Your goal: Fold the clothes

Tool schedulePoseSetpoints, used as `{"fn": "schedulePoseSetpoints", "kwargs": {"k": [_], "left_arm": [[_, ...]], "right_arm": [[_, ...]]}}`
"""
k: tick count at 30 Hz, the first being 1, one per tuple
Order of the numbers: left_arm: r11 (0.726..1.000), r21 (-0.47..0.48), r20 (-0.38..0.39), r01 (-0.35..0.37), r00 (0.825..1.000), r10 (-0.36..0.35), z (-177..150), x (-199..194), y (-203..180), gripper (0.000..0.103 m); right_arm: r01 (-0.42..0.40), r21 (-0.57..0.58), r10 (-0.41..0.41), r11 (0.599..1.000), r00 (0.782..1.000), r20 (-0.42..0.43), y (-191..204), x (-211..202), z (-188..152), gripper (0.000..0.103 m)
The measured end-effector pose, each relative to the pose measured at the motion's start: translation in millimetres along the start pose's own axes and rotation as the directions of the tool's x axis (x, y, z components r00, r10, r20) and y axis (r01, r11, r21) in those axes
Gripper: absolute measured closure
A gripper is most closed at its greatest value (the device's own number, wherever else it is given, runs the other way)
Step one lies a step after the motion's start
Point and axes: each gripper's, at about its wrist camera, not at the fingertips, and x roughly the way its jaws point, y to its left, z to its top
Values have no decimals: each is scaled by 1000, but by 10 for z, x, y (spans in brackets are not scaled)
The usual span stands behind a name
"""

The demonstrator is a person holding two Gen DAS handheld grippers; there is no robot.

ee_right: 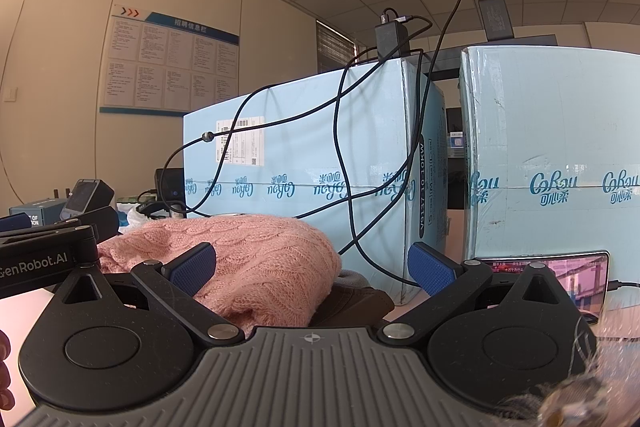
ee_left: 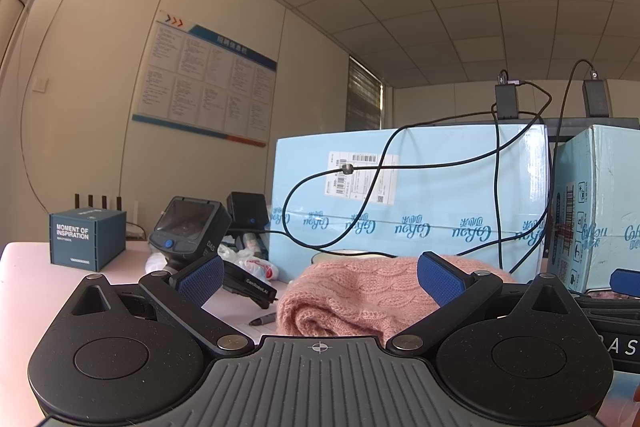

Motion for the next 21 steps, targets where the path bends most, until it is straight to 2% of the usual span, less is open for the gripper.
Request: {"fn": "schedulePoseSetpoints", "kwargs": {"k": [21], "left_arm": [[1000,-21,-24,14,1000,-15,-5,46,27,0]], "right_arm": [[1,-10,-1,1000,1000,16,19,-32,8,0]]}}
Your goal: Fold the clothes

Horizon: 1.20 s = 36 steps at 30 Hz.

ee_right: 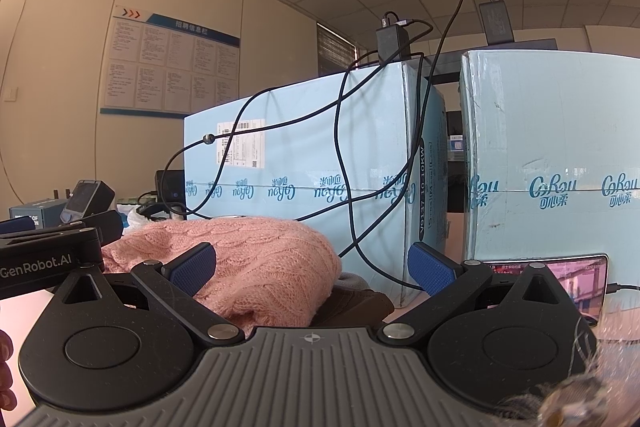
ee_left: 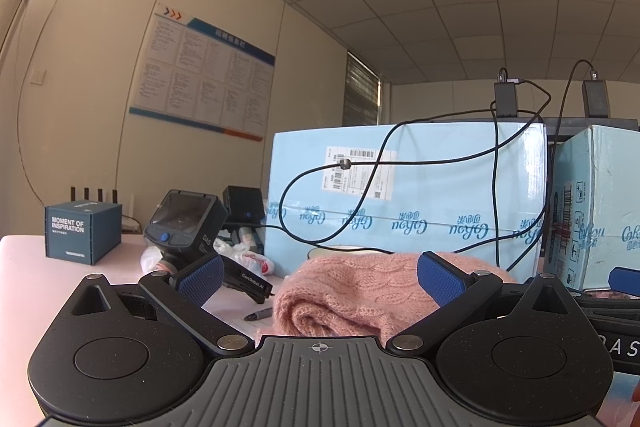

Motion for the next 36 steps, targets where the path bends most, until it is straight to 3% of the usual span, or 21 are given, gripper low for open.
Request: {"fn": "schedulePoseSetpoints", "kwargs": {"k": [11,27,36], "left_arm": [[1000,6,2,-28,1000,28,-8,-20,-55,0],[1000,14,-10,-16,1000,16,-12,-8,-98,0],[999,21,-7,25,1000,-25,-17,-36,-134,0]], "right_arm": [[29,-16,-28,999,999,27,19,-37,3,0],[141,-77,-133,987,986,99,106,-156,-3,0],[264,-56,-256,963,959,124,86,-261,0,0]]}}
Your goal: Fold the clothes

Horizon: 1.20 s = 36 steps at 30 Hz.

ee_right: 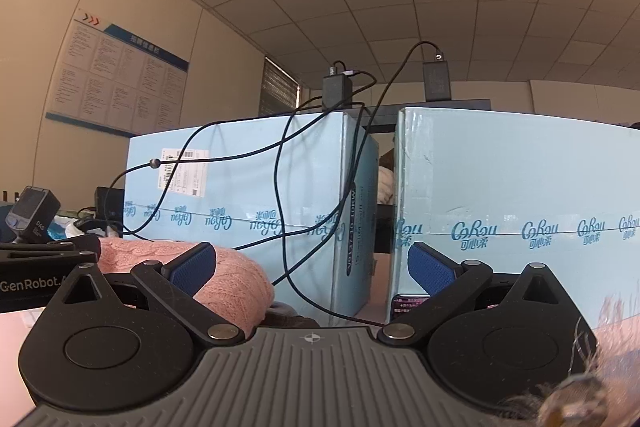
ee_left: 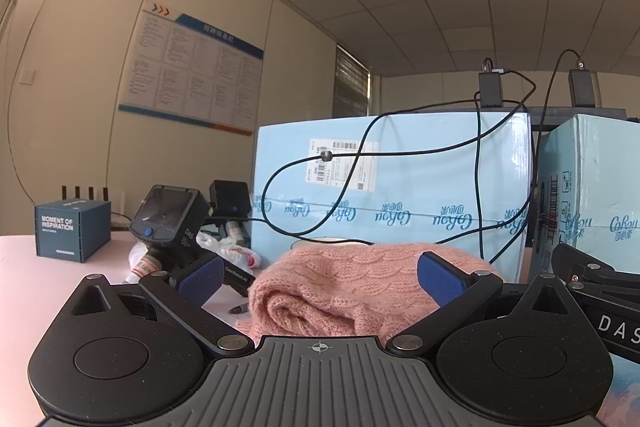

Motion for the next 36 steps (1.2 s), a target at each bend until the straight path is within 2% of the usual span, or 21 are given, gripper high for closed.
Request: {"fn": "schedulePoseSetpoints", "kwargs": {"k": [8,17,19,22,26,29,30,31,33,36], "left_arm": [[998,-62,20,20,1000,-19,8,-12,65,0],[989,-126,131,72,990,-55,20,-154,179,0],[985,-127,177,115,980,-92,25,-220,186,0],[985,-80,239,154,962,-131,60,-361,104,0],[958,-72,237,278,938,-254,176,-603,-59,0],[907,-100,218,408,899,-380,275,-758,-252,0],[887,-106,212,449,882,-421,306,-796,-327,0],[859,-110,205,500,857,-473,332,-840,-429,0],[789,-104,178,605,792,-584,376,-906,-665,0],[660,-87,121,746,666,-736,428,-985,-1068,0]], "right_arm": [[125,133,-132,983,990,45,-282,-237,41,0],[112,127,-122,986,990,72,-459,-815,142,0],[121,125,-129,985,990,58,-537,-949,142,0],[138,148,-148,979,988,52,-682,-1153,159,0],[163,200,-179,966,982,63,-926,-1448,210,0],[202,256,-224,945,973,60,-1160,-1669,243,0],[217,274,-241,937,969,54,-1243,-1738,249,0],[235,289,-259,928,965,49,-1328,-1816,250,0],[273,314,-300,909,953,42,-1502,-1990,246,0],[334,344,-368,877,929,35,-1780,-2261,235,0]]}}
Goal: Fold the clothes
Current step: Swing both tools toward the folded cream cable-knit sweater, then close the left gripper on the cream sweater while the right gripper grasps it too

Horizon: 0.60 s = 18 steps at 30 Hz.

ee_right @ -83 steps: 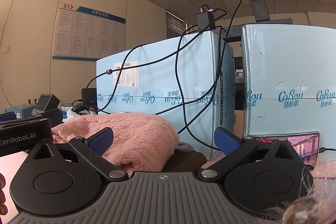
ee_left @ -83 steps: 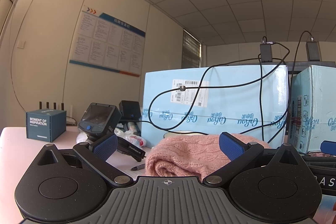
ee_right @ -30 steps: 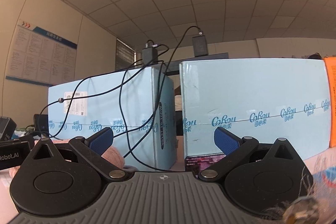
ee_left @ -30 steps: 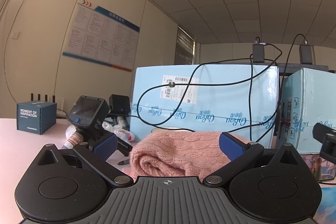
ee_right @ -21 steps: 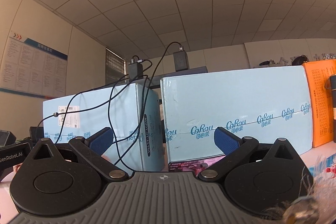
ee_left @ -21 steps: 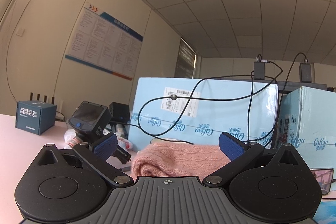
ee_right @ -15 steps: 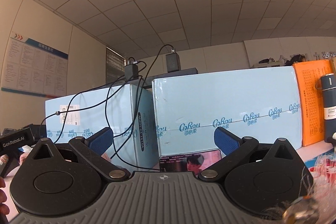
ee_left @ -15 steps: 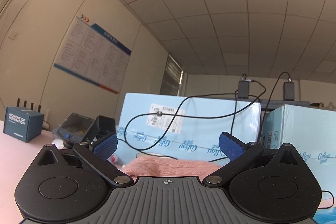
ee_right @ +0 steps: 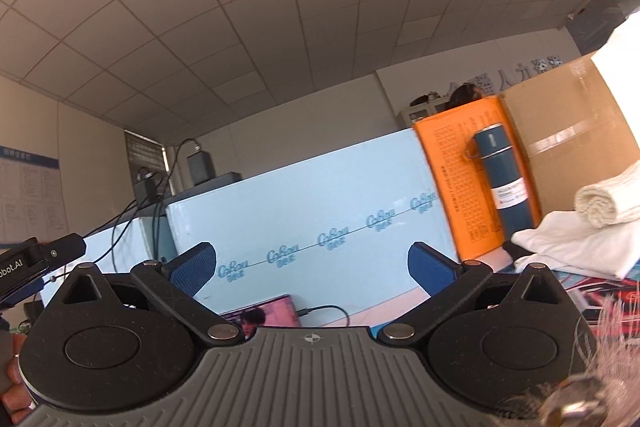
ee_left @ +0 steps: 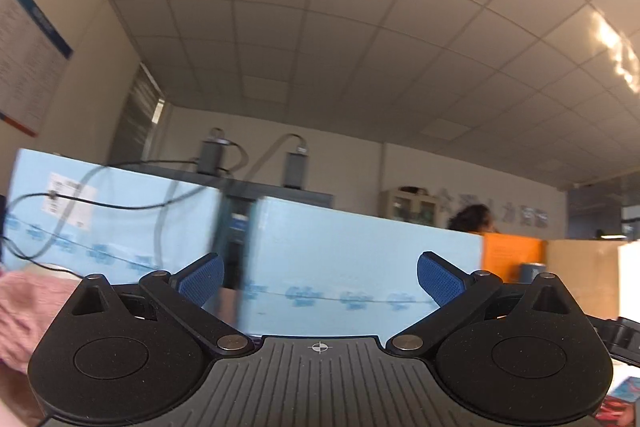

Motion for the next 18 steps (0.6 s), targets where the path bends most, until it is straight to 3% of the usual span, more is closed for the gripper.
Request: {"fn": "schedulePoseSetpoints", "kwargs": {"k": [3,5,8,11,13,16,17,18], "left_arm": [[989,-37,-65,147,987,-149,-48,285,-352,0],[964,-120,-123,237,960,-252,-94,514,-545,0],[904,-256,-186,343,900,-394,-176,849,-861,0],[838,-366,-244,404,828,-506,-309,1259,-1149,0],[779,-467,-298,419,754,-585,-418,1517,-1372,0],[650,-679,-384,341,590,-710,-639,1872,-1721,0],[615,-726,-398,306,542,-740,-733,1996,-1847,0],[595,-756,-411,271,511,-755,-826,2120,-1964,0]], "right_arm": [[61,39,-61,997,998,-1,-373,-96,137,0],[117,72,-117,991,993,2,-646,-151,231,0],[232,117,-235,966,972,12,-1092,-256,369,0],[345,168,-350,923,937,-1,-1560,-363,482,0],[414,214,-419,885,908,-22,-1876,-426,541,0],[498,292,-507,816,861,-51,-2348,-502,623,0],[516,319,-526,795,848,-63,-2497,-518,650,0],[526,345,-536,777,841,-76,-2630,-519,678,0]]}}
